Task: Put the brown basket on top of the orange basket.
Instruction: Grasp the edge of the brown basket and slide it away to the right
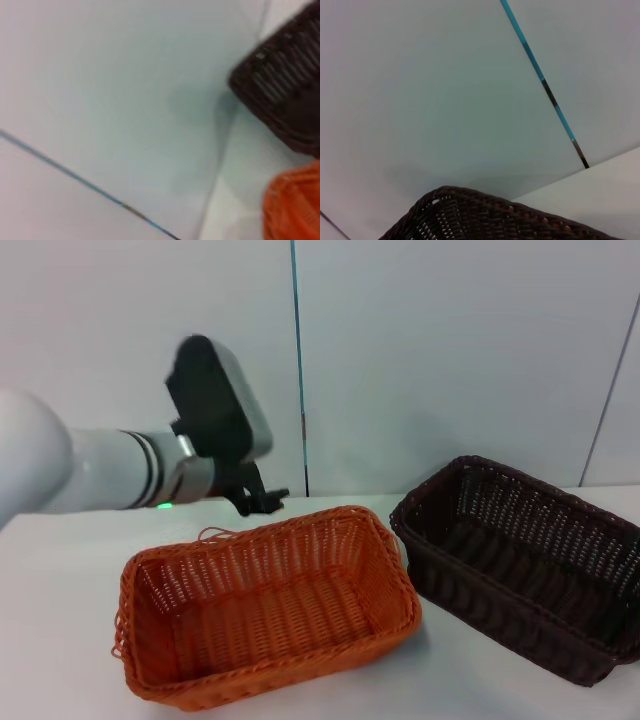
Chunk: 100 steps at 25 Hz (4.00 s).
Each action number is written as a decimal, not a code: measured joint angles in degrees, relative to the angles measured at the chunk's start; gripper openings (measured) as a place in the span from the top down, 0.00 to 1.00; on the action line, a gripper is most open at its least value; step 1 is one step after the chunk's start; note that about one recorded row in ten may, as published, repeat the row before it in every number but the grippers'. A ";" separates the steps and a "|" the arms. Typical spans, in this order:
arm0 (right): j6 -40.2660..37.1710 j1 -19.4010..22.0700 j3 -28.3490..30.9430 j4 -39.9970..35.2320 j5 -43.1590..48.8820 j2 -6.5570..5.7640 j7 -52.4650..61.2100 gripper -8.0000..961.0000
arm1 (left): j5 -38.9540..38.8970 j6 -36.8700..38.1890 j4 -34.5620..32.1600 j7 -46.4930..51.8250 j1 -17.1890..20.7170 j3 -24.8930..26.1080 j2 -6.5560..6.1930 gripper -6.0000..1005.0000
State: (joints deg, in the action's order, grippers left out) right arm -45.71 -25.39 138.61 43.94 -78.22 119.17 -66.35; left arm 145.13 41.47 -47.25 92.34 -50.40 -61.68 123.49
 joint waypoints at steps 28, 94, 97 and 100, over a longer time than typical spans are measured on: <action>-5.46 8.37 -0.03 15.00 4.71 -0.13 15.53 0.18 | -16.58 2.23 6.50 9.75 5.92 33.04 -11.64 0.27; -19.02 -12.84 -15.74 16.54 70.84 0.02 79.14 0.24 | -15.92 -1.70 8.85 0.88 9.15 30.25 -12.93 0.28; -17.36 -12.75 -15.97 15.05 70.28 0.10 79.14 0.25 | -15.91 -1.72 8.86 0.53 9.11 30.23 -12.93 0.28; -14.83 -12.64 -16.68 13.51 68.54 0.10 79.14 0.25 | -15.88 -1.74 8.86 0.50 9.09 30.21 -12.92 0.28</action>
State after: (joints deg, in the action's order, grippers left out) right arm -60.55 -38.03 121.93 57.45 -9.68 119.27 12.79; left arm 129.24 39.72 -38.39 92.84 -41.31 -31.47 110.57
